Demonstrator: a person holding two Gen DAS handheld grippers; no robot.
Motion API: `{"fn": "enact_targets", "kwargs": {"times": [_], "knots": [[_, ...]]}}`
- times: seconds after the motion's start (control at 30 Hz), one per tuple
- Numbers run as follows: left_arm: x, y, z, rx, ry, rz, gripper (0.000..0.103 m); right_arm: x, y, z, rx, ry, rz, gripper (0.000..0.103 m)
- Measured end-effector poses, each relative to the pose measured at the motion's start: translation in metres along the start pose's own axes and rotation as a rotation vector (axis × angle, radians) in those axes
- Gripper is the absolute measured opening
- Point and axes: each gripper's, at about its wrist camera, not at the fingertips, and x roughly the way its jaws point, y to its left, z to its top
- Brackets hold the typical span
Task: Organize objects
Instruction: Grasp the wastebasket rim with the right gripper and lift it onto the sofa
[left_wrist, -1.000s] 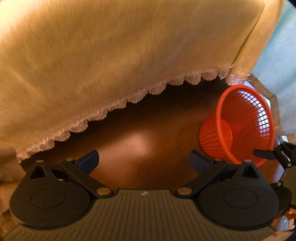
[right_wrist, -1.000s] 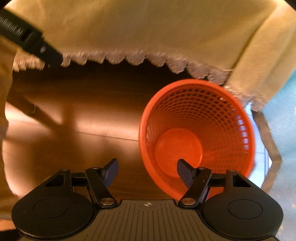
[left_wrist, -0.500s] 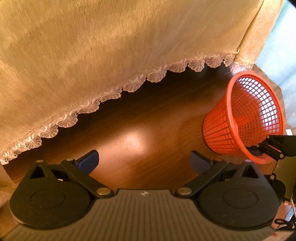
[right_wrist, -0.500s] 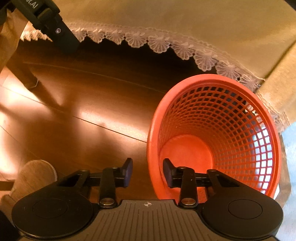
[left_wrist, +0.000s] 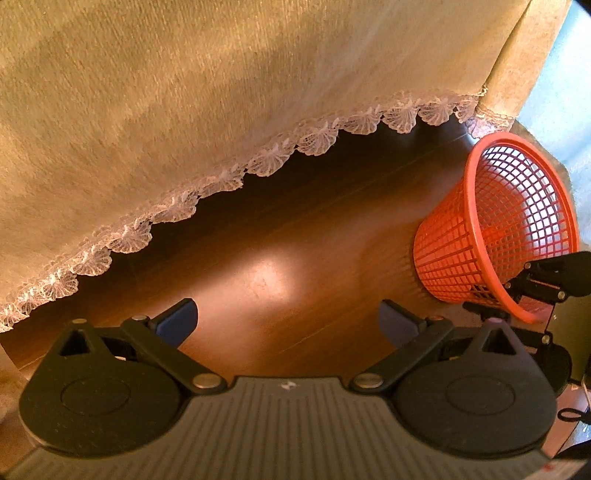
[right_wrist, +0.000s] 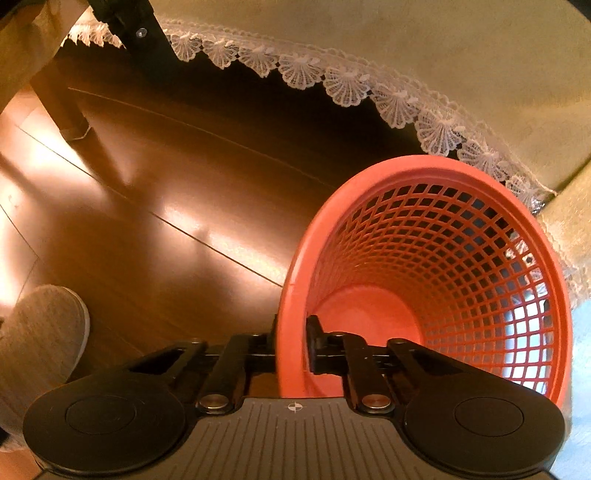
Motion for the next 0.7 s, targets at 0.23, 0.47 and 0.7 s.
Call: {"fn": "enact_targets", "kwargs": {"times": [0.23, 0.47, 0.7], "knots": [[-0.021, -0.005, -0.001, -0.01, 0.011, -0.005, 0.102, -0.02, 0.005, 0.009, -0.103, 0.026, -0.018, 0.002], [-0.109, 0.0, 0.025, -0.059, -0.022, -0.031, 0.101, -0.105, -0.003, 0.054, -0.167, 0.092, -0.052, 0.002], [-0.241, 0.024, 0.077, -0.078, -0.104, -0.037, 0.102, -0.242, -0.028, 0.153, -0.175, 0.097, -0.172, 0.003]]}}
